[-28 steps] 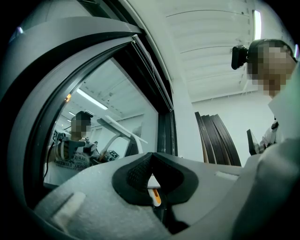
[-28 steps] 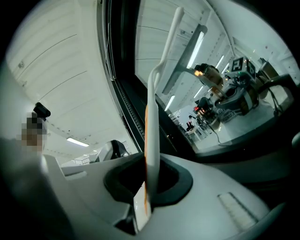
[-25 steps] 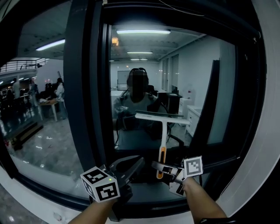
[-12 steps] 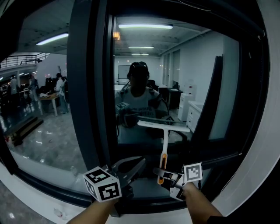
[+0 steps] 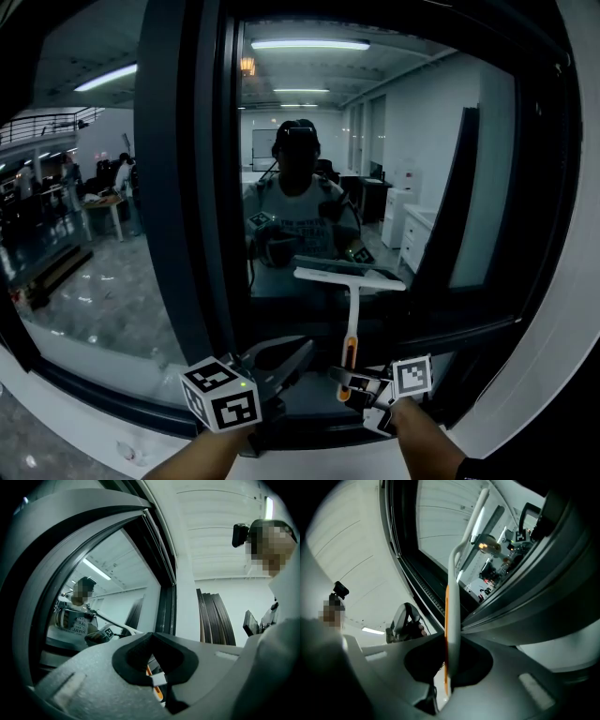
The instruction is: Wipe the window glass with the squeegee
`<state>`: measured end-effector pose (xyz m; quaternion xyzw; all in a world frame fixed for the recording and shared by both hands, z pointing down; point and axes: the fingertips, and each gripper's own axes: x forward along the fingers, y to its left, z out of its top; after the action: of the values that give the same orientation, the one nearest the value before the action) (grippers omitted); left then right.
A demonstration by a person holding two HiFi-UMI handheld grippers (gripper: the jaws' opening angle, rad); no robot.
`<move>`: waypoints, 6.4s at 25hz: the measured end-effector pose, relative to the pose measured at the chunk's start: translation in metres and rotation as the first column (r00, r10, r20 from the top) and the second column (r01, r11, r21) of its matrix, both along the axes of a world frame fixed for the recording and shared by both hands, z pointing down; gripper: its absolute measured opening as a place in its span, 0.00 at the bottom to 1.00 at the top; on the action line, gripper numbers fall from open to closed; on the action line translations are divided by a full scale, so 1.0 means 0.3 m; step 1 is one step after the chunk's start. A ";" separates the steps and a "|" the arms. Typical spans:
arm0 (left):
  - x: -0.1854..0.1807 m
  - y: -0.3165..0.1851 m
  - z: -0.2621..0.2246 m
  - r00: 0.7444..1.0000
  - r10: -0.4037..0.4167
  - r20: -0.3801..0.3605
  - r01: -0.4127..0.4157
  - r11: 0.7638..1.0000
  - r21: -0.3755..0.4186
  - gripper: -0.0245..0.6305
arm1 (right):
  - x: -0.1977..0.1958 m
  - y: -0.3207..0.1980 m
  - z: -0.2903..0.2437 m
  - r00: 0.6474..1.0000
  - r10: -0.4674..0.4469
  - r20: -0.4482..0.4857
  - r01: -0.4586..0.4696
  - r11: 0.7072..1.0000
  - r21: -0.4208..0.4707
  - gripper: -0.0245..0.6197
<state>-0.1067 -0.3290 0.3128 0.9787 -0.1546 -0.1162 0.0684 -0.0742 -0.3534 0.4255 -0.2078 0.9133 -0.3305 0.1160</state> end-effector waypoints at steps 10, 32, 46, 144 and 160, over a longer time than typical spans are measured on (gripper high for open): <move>0.007 0.000 0.083 1.000 -0.004 0.007 0.004 0.998 -0.057 0.03 | 0.010 0.015 0.127 1.000 -0.005 -0.005 0.004 0.998 -0.062 0.08; -0.071 -0.002 0.079 0.999 -0.035 0.005 0.035 0.998 -0.054 0.03 | -0.093 0.086 -0.130 0.992 -0.065 -0.110 0.079 0.989 0.129 0.07; -0.146 -0.041 -0.373 0.986 -0.144 -0.079 0.157 0.969 0.189 0.03 | -0.129 -0.181 -0.972 0.969 -0.014 -0.247 0.134 0.868 0.478 0.07; -0.209 0.000 -0.306 0.998 0.000 -0.057 0.007 0.994 0.110 0.03 | -0.251 -0.218 -0.547 0.979 -0.041 -0.199 0.098 0.953 0.288 0.07; -0.223 0.002 -0.126 0.999 -0.008 -0.037 0.009 1.000 0.024 0.03 | -0.250 -0.156 -0.274 0.983 -0.059 -0.172 0.088 0.982 0.169 0.07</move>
<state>-0.1738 -0.3284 0.2750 0.9765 -0.1563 -0.1363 0.0588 -0.1490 -0.4002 0.3433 -0.1896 0.9525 -0.2341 0.0448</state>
